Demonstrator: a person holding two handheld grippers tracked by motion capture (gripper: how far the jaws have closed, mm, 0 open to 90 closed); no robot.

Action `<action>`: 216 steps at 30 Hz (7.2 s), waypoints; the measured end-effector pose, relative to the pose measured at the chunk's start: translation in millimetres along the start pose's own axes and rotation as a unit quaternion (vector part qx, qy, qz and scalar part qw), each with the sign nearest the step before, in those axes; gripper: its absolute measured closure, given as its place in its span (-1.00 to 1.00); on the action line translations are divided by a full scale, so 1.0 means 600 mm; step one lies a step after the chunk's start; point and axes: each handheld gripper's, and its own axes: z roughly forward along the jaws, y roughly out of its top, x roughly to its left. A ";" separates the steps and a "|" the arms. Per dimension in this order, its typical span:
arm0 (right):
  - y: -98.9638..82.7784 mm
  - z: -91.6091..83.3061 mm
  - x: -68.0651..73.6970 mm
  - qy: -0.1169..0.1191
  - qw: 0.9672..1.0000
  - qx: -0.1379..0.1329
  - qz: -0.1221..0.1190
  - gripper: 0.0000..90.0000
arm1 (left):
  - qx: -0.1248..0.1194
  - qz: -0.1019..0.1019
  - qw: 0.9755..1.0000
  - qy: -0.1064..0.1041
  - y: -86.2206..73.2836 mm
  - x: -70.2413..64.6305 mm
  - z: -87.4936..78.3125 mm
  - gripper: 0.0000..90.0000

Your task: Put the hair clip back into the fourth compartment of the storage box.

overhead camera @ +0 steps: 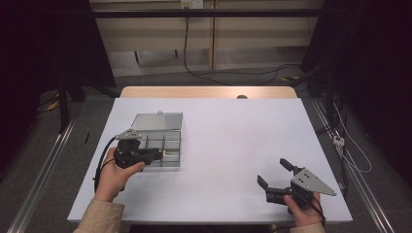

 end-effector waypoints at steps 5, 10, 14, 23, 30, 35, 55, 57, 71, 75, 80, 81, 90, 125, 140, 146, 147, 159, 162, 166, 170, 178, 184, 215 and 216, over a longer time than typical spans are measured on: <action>0.000 0.000 0.000 0.000 1.000 0.000 -0.001 -0.95 | -0.002 -0.006 1.000 0.003 -0.001 0.004 -0.003 0.62; 0.000 0.000 0.000 0.001 1.000 0.000 0.000 -0.95 | -0.001 -0.005 1.000 0.003 -0.002 0.008 -0.006 0.62; 0.000 0.000 0.000 0.003 1.000 0.000 -0.001 -0.95 | -0.001 -0.006 1.000 0.004 -0.003 0.012 -0.009 0.62; 0.000 0.000 0.000 0.004 1.000 0.001 -0.001 -0.94 | -0.004 -0.010 1.000 0.011 -0.006 0.021 -0.013 0.62; 0.000 0.000 0.000 0.005 1.000 0.001 -0.001 -0.94 | -0.006 -0.013 1.000 0.017 -0.008 0.027 -0.017 0.62; 0.000 0.000 0.000 0.005 1.000 0.000 0.000 -0.94 | -0.007 -0.013 1.000 0.019 -0.009 0.031 -0.019 0.62; 0.000 0.000 0.000 0.005 1.000 0.000 0.000 -0.94 | -0.010 -0.024 0.999 0.029 -0.016 0.047 -0.027 0.62; 0.000 0.000 0.000 0.006 1.000 0.000 0.000 -0.94 | -0.011 -0.024 0.999 0.032 -0.017 0.049 -0.028 0.62; 0.000 0.000 0.000 0.004 1.000 0.001 0.001 -0.93 | -0.013 -0.028 0.999 0.038 -0.021 0.060 -0.034 0.62; 0.000 0.000 0.000 0.005 1.000 0.000 0.000 -0.93 | -0.015 -0.028 0.999 0.041 -0.022 0.062 -0.035 0.62; 0.000 0.000 0.000 0.005 1.000 0.001 0.001 -0.93 | -0.016 -0.029 0.998 0.045 -0.024 0.064 -0.036 0.62; 0.000 0.000 0.000 0.006 1.000 0.000 0.001 -0.93 | -0.013 -0.028 0.999 0.044 -0.024 0.066 -0.037 0.62; 0.000 0.000 0.000 0.007 1.000 0.000 0.001 -0.93 | -0.016 -0.033 0.998 0.049 -0.028 0.072 -0.039 0.62; 0.001 0.000 0.000 0.007 1.000 -0.001 0.000 -0.93 | -0.010 -0.048 0.996 0.077 -0.047 0.098 -0.040 0.62; 0.001 0.000 0.000 0.009 1.000 0.000 -0.001 -0.93 | -0.001 -0.050 0.995 0.091 -0.054 0.104 -0.036 0.62; 0.001 0.000 0.000 0.009 1.000 0.000 0.000 -0.93 | 0.005 -0.048 0.995 0.091 -0.054 0.104 -0.034 0.61; 0.001 0.000 0.000 0.009 1.000 0.000 0.000 -0.93 | 0.003 -0.047 0.995 0.091 -0.055 0.104 -0.033 0.61; 0.001 0.000 0.000 0.008 1.000 0.000 0.000 -0.93 | 0.010 -0.051 0.994 0.096 -0.062 0.109 -0.027 0.61; 0.001 0.000 0.000 0.009 1.000 0.000 -0.001 -0.93 | 0.013 -0.051 0.994 0.095 -0.063 0.109 -0.025 0.61; 0.001 0.000 0.000 0.008 1.000 0.000 0.000 -0.93 | 0.015 -0.051 0.994 0.096 -0.063 0.109 -0.024 0.61; 0.001 0.000 0.000 0.008 1.000 -0.001 0.001 -0.93 | 0.017 -0.050 0.994 0.096 -0.064 0.109 -0.023 0.61; 0.001 -0.001 0.000 0.009 1.000 0.000 0.000 -0.93 | 0.020 -0.051 0.994 0.097 -0.065 0.109 -0.020 0.61; 0.001 -0.001 0.000 0.009 1.000 0.000 0.000 -0.93 | 0.022 -0.049 0.994 0.099 -0.066 0.110 -0.020 0.61; 0.001 -0.001 0.000 0.009 1.000 -0.001 0.000 -0.93 | 0.012 -0.044 0.995 0.091 -0.054 0.097 -0.022 -0.03; 0.001 -0.001 0.000 0.010 1.000 0.000 0.000 -0.93 | 0.012 -0.042 0.995 0.093 -0.052 0.095 -0.022 -0.07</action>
